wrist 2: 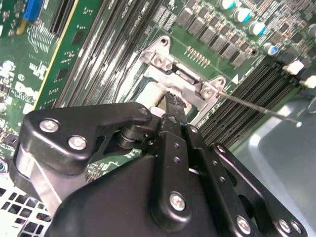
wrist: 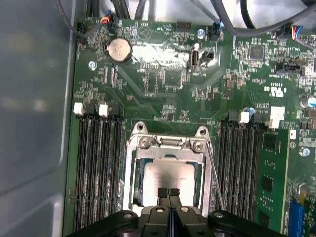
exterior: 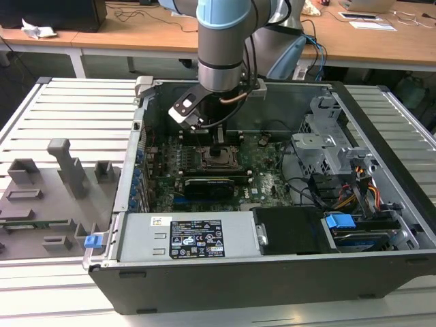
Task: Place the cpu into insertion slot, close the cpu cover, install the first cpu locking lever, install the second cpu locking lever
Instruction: 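Close the cpu cover, then install the first cpu locking lever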
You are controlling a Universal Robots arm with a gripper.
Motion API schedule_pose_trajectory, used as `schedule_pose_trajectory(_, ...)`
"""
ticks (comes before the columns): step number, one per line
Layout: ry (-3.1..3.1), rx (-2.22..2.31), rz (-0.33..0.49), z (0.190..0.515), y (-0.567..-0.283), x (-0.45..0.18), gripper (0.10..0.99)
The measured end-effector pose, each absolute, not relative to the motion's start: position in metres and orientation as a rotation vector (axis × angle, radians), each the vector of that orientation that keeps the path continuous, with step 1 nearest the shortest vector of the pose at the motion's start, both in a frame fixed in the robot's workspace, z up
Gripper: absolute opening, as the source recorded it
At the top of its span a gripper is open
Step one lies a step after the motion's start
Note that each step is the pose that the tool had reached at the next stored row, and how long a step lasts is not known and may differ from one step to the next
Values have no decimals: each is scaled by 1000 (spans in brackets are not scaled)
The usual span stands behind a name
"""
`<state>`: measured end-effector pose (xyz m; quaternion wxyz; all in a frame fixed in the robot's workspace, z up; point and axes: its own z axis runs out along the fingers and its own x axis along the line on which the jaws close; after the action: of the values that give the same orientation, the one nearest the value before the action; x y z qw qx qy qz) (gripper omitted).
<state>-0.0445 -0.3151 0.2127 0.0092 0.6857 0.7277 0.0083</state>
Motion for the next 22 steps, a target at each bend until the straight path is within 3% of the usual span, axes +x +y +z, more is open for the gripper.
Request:
schedule_pose_trajectory(15, 2273, 2142, 26, 216, -315, -37, 106)
schedule_pose_trajectory(22, 2272, 2141, 24, 247, -315, -36, 106)
